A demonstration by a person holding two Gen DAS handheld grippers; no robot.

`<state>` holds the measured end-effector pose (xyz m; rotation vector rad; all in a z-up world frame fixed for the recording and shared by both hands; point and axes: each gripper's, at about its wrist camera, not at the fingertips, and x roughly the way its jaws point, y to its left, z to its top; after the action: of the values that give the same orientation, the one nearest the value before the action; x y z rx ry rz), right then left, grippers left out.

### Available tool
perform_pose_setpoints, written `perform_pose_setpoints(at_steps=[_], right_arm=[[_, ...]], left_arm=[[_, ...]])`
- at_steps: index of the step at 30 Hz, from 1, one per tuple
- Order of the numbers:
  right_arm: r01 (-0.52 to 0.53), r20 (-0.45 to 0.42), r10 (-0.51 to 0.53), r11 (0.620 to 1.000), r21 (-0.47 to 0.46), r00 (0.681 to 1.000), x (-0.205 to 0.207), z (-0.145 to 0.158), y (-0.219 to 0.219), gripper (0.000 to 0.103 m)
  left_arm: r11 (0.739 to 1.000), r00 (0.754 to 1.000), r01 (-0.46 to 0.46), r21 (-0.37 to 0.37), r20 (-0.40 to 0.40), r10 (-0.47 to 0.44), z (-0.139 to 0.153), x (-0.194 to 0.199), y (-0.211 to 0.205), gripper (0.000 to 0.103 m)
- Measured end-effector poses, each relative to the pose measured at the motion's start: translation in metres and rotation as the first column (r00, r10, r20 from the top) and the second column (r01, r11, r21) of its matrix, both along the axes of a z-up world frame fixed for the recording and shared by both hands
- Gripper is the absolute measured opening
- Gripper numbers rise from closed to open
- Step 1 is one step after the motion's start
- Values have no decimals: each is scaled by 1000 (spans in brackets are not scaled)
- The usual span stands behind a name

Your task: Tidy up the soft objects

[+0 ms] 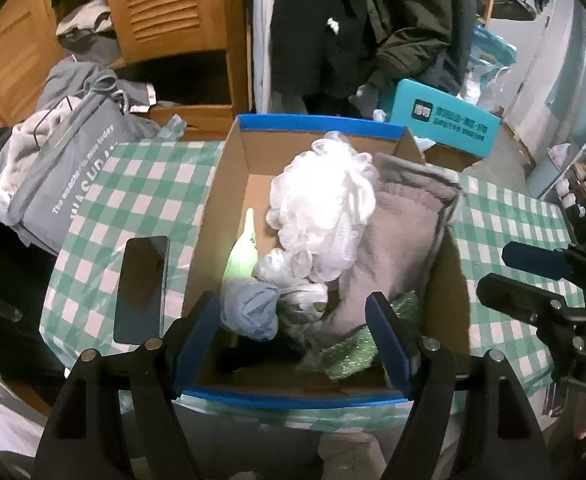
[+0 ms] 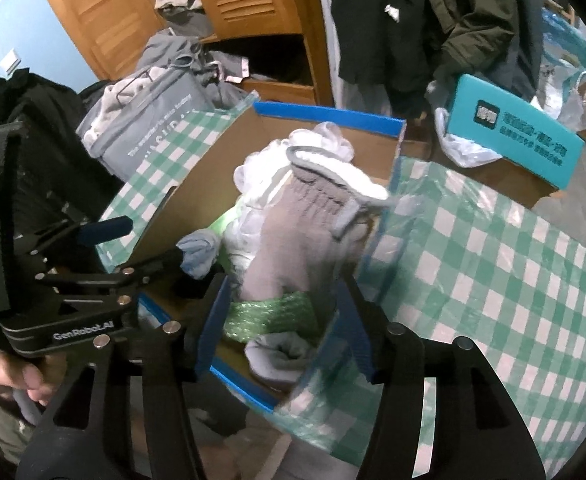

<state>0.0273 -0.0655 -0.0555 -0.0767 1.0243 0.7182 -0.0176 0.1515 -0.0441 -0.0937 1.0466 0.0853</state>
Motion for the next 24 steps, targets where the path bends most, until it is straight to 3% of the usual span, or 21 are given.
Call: perform_pose_setpoints(at_steps=[10, 19, 21, 24], right_arm=[[83, 85, -82, 997, -4, 993, -7, 25, -43, 65], [173, 137, -171, 985, -8, 976, -6, 40, -78, 66], [189, 145, -187, 982, -4, 972, -7, 42, -85, 66], [205, 162, -203, 979, 4, 966, -9, 47, -94, 66]], left_arm=[[1000, 998, 28, 12, 52, -28, 20, -7, -21, 88], [997, 995, 65, 29, 75, -67, 31, -8, -45, 96], [996, 992, 84, 38, 97, -87, 36, -9, -53, 102], [993, 986, 98, 71, 128, -106, 43, -11, -64, 102]])
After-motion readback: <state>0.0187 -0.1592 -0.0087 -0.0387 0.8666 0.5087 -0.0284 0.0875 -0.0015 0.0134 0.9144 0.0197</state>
